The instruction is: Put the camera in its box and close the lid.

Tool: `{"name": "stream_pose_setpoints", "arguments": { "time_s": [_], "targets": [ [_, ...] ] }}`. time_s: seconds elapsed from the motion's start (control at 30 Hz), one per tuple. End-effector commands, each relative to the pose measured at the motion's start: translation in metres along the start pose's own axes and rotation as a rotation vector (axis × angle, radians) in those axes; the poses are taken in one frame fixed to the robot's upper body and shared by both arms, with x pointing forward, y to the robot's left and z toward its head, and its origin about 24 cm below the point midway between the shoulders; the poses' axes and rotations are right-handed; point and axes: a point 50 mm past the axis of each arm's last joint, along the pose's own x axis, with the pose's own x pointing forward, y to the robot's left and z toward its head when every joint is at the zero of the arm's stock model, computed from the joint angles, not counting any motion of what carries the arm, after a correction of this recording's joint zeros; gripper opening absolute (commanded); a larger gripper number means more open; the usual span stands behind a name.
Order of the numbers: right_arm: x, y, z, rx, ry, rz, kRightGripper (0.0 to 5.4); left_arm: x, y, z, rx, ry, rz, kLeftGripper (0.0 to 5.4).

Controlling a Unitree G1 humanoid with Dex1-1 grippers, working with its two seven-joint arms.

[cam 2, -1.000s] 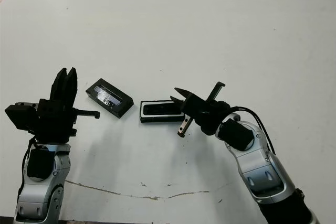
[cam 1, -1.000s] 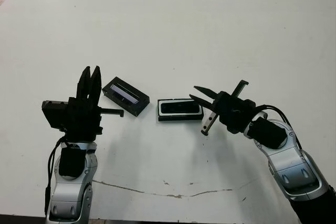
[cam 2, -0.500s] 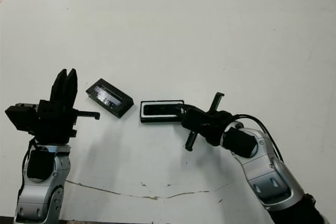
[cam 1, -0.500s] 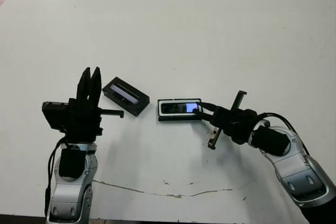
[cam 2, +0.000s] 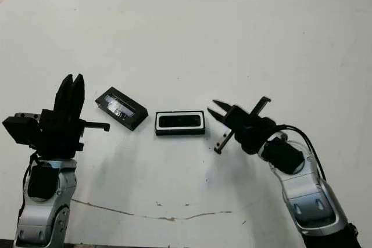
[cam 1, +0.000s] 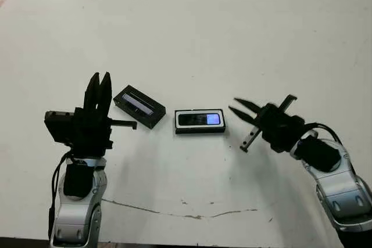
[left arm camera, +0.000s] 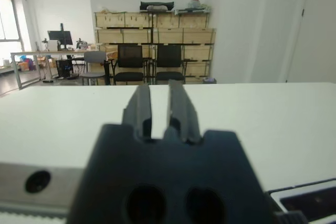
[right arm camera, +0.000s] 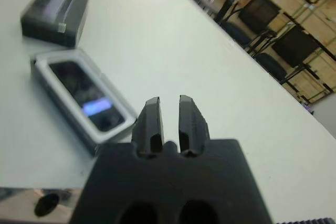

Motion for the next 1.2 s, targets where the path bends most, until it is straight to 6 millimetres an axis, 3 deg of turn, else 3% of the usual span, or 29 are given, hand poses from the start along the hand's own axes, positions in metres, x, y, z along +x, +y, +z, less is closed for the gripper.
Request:
{"name": "stream_pose_setpoints", "arguments": {
  "time_s": [0.03, 0.3, 0.53, 0.67, 0.9, 1.03, 1.2],
  "targets": [
    [-0.003, -0.015, 0.001, 0.092, -0.049, -0.103, 0.02, 0.01, 0.003, 0.019, 0.04, -0.044, -0.073, 0.0],
    [-0.011, -0.042, 0.012, 0.125, -0.191, -0.149, 0.02, 0.055, 0.014, 0.091, 0.325, -0.156, -0.454, 0.0],
    [-0.012, -0.046, 0.011, 0.209, -0.235, -0.13, 0.02, 0.092, 0.007, 0.114, 0.629, -0.018, -0.895, 0.0],
    [-0.012, -0.049, 0.012, 0.233, -0.234, -0.126, 0.02, 0.115, 0.003, 0.101, 0.799, 0.216, -1.044, 0.0],
    [-0.011, -0.048, 0.013, 0.22, -0.23, -0.124, 0.02, 0.15, 0.001, 0.054, 0.801, 0.491, -1.122, 0.0],
    [-0.011, -0.046, 0.013, 0.188, -0.214, -0.145, 0.02, 0.152, -0.004, 0.025, 0.814, 0.54, -1.107, 0.0],
    [-0.012, -0.043, 0.012, 0.187, -0.197, -0.148, 0.02, 0.142, -0.019, -0.003, 0.898, 0.626, -1.236, 0.0]
  ]
}}
